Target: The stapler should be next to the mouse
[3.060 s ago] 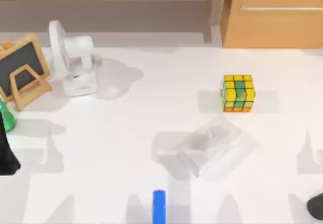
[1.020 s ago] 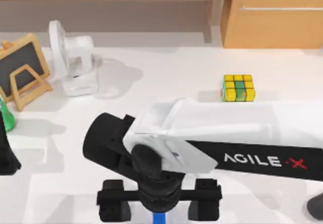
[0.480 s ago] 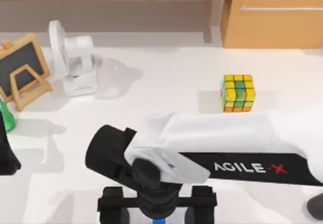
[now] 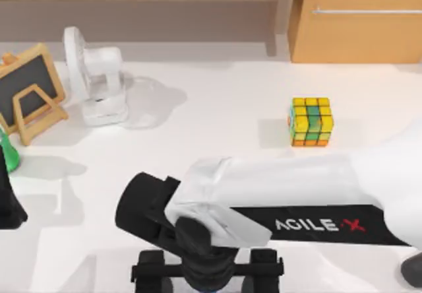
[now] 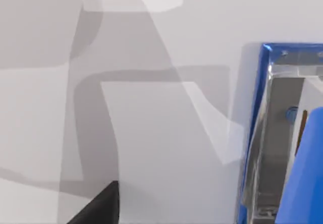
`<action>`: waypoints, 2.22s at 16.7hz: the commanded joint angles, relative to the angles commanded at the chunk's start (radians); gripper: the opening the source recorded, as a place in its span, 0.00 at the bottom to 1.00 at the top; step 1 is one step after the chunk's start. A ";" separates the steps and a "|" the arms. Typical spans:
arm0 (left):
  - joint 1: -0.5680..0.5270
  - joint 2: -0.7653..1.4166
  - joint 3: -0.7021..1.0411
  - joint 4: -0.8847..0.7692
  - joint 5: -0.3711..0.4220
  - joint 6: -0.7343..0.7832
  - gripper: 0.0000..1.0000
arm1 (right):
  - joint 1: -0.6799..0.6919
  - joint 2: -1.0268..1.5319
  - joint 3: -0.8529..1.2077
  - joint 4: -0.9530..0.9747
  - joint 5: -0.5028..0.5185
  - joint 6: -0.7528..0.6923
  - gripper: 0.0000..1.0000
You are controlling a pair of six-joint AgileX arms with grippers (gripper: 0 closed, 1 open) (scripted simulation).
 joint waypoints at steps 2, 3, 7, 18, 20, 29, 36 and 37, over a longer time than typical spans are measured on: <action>0.000 0.000 0.000 0.000 0.000 0.000 1.00 | 0.000 0.000 0.000 0.000 0.000 0.000 0.70; 0.000 0.000 0.000 0.000 0.000 0.000 1.00 | 0.000 0.000 0.000 0.000 0.000 0.000 0.62; 0.000 0.000 0.000 0.000 0.000 0.000 1.00 | 0.000 0.000 0.000 0.000 0.000 0.000 0.32; 0.000 0.000 0.000 0.000 0.000 0.000 1.00 | 0.000 0.000 0.000 0.000 0.000 0.000 0.00; 0.000 0.000 0.000 0.000 0.000 0.000 1.00 | -0.003 -0.018 0.000 -0.017 0.008 -0.010 0.00; 0.000 0.000 0.000 0.000 0.000 0.000 1.00 | -0.003 -0.066 0.058 -0.122 0.007 -0.011 0.00; 0.000 0.000 0.000 0.000 0.000 0.000 1.00 | -0.105 -0.140 0.091 -0.105 -0.035 -0.111 0.00; 0.000 0.000 0.000 0.000 0.000 0.000 1.00 | -0.152 -0.167 0.096 -0.102 -0.049 -0.158 0.00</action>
